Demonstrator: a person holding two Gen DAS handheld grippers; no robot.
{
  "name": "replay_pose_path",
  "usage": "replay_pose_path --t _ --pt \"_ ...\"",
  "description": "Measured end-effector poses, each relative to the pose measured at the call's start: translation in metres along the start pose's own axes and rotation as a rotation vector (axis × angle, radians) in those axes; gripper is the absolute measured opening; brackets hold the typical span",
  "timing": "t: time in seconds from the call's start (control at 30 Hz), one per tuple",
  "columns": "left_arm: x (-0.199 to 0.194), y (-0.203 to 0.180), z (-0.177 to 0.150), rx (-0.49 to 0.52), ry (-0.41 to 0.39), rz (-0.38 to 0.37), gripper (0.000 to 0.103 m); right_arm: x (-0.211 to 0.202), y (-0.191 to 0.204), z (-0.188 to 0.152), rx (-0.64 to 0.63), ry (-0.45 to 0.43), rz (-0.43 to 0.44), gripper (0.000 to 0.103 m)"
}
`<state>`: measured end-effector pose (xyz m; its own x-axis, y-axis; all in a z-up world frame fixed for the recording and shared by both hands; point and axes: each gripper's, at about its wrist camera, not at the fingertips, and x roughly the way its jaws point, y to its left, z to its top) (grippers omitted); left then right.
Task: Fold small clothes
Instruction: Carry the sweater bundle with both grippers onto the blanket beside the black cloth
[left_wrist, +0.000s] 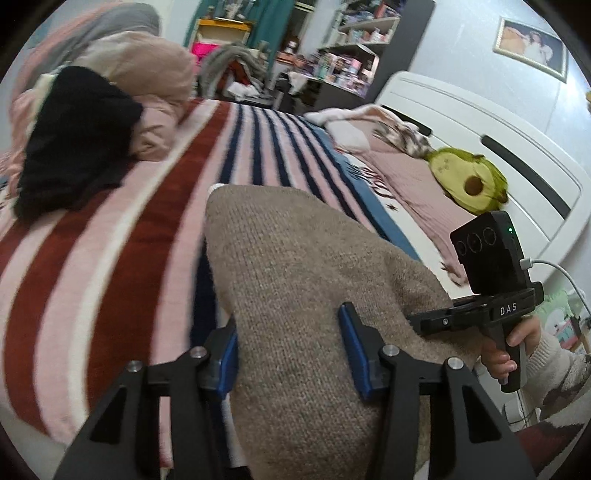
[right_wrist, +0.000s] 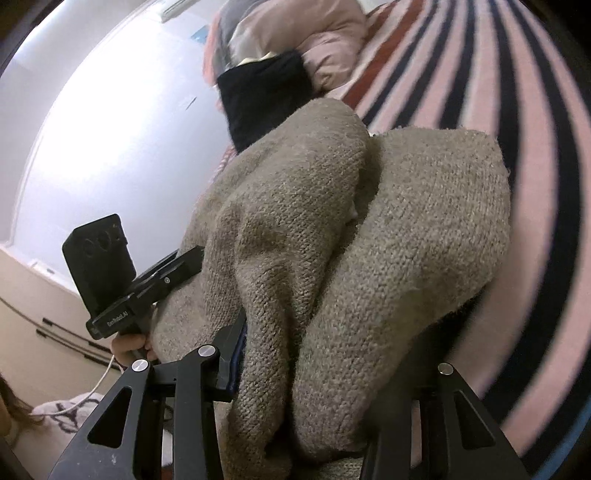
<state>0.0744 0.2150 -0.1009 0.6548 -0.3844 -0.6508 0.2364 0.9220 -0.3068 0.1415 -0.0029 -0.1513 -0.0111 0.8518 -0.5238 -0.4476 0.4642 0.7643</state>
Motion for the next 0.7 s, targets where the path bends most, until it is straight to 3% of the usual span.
replay_pose_path --t 0.3,0.7 --pt "-0.047 0.078 0.009 -0.032 -0.069 0.142 0.046 0.088 0.044 0.048 -0.106 0.064 0.047 0.035" --pt "-0.079 0.18 0.029 -0.078 -0.161 0.263 0.045 0.187 0.097 0.098 -0.206 0.098 0.08 0.035"
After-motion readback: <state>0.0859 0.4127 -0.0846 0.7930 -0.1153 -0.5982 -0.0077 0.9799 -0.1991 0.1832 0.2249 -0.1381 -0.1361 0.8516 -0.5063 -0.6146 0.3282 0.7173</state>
